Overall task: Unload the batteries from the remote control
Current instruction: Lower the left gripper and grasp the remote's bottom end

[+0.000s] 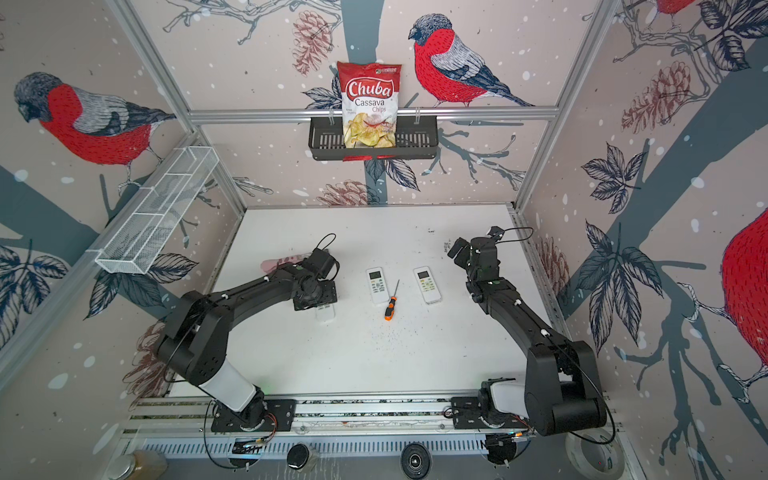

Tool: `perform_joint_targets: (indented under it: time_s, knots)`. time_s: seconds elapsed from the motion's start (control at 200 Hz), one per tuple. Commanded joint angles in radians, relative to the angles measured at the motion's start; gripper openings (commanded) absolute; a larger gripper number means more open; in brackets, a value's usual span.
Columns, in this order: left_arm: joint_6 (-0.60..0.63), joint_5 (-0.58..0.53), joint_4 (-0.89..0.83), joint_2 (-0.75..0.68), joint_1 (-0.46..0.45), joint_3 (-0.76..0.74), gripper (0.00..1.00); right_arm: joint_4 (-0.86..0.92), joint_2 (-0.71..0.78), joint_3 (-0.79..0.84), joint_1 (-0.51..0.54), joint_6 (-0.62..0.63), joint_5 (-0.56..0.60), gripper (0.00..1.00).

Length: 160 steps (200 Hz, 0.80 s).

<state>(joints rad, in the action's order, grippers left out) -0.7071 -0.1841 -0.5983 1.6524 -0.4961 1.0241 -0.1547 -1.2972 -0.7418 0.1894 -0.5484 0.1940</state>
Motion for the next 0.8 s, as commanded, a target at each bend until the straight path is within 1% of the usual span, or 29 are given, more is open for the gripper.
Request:
perform_joint_targets:
  time_s: [0.0, 0.2, 0.345, 0.595, 0.796]
  knots:
    - [-0.022, 0.009, 0.039, 0.027, -0.001, 0.022, 0.83, -0.011, 0.014, 0.002, 0.002, -0.004, -0.007, 0.99]
    - [-0.025, 0.023, 0.054, 0.095, -0.001, 0.062, 0.84, -0.011, 0.013, 0.003, 0.005, -0.002, -0.008, 0.99]
    - [-0.022, 0.013, 0.046, 0.128, 0.009, 0.084, 0.77, -0.011, 0.011, 0.003, 0.005, -0.002, -0.009, 0.99]
    - [-0.006, 0.032, 0.057, 0.131, 0.053, 0.079, 0.75, -0.013, 0.0, -0.002, 0.008, -0.003, -0.016, 0.99]
    - [0.003, 0.048, 0.068, 0.142, 0.056, 0.076, 0.7, -0.007, -0.004, -0.008, 0.015, 0.001, -0.021, 0.99]
